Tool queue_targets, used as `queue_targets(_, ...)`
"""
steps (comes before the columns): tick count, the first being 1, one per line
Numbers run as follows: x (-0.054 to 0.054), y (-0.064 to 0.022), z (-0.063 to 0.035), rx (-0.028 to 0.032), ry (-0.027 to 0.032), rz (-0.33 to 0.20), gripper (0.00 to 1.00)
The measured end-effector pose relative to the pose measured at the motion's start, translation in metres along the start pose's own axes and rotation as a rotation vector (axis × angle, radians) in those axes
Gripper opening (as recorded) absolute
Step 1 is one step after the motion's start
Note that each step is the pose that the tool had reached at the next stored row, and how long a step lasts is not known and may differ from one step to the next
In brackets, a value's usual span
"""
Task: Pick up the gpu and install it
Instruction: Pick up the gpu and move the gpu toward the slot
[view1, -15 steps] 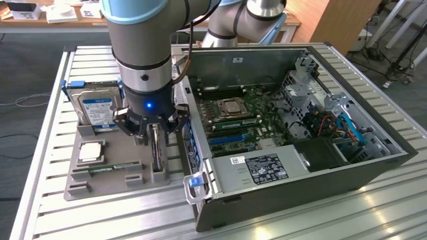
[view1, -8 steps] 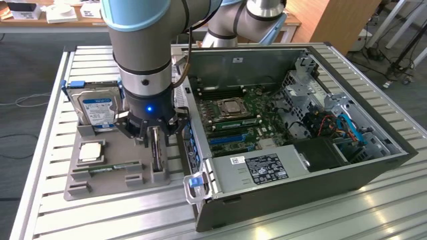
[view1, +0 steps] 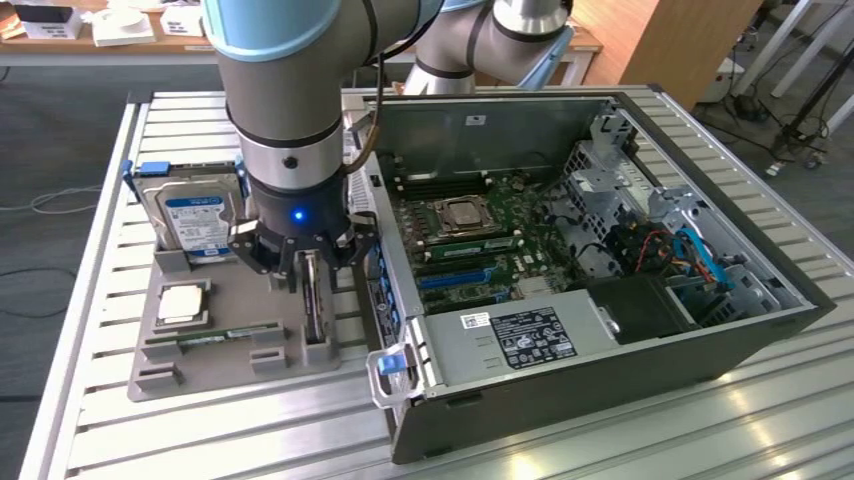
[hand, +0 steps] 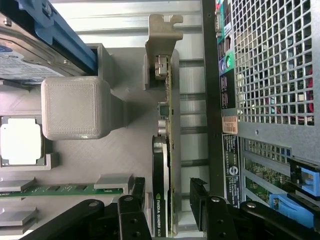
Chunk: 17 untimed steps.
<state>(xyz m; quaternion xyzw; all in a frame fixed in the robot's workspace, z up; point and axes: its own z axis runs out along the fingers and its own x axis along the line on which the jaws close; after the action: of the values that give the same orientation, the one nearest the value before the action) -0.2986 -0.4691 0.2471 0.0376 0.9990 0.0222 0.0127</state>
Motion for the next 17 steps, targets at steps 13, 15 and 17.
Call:
queue_targets(13, 0.0, -0.0001, 0.0028, -0.0117, 0.0013, 0.0, 0.49)
queue_targets(15, 0.0, 0.0001, 0.0028, -0.0052, 0.0019, 0.0, 0.49)
queue_targets(17, 0.0, 0.0003, 0.003, -0.0039, 0.0018, 0.0, 0.49)
